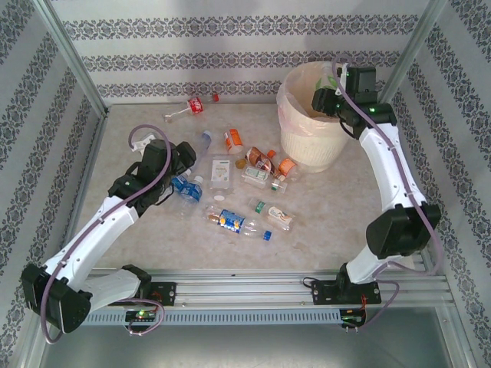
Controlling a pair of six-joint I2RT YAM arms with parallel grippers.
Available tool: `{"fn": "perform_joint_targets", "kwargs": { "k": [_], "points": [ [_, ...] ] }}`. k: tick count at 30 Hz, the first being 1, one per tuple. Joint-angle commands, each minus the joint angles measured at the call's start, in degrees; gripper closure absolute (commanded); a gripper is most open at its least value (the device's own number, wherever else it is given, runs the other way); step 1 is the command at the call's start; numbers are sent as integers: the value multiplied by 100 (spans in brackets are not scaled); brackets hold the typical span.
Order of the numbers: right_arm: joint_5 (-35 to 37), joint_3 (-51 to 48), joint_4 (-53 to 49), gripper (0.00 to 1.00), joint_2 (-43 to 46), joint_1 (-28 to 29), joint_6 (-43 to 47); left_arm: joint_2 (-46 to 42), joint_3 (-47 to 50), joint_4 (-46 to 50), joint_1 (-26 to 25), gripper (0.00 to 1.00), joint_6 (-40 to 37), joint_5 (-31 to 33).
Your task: Put the plastic bottles in the bin
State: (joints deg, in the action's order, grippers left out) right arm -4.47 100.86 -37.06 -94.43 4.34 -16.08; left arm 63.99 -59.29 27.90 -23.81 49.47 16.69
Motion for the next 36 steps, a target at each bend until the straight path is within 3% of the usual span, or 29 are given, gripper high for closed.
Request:
{"fn": "perform_joint_targets", "kwargs": {
  "k": [1,8,19,26,31,36],
  "points": [
    [518,436,-611,65,-296,-56,83,-121,90,279,100,0,-72,218],
    [483,897,-920,61,-872,-56,69,-122,153,396,131,0,-55,195],
    [631,2051,-1480,38,-1965,-26,95,3,483,840,223,0,82,38],
    [623,2222,-1450,31,-1969,21,69,61,793,951,501,0,37,-363],
    [709,2209,-1346,22,-1744,57,70,204,829,953,703,0,-210,-636],
    [640,2140,-1256,18,-1473,67,65,443,746,986,881,0,-655,-984]
  ]
}}
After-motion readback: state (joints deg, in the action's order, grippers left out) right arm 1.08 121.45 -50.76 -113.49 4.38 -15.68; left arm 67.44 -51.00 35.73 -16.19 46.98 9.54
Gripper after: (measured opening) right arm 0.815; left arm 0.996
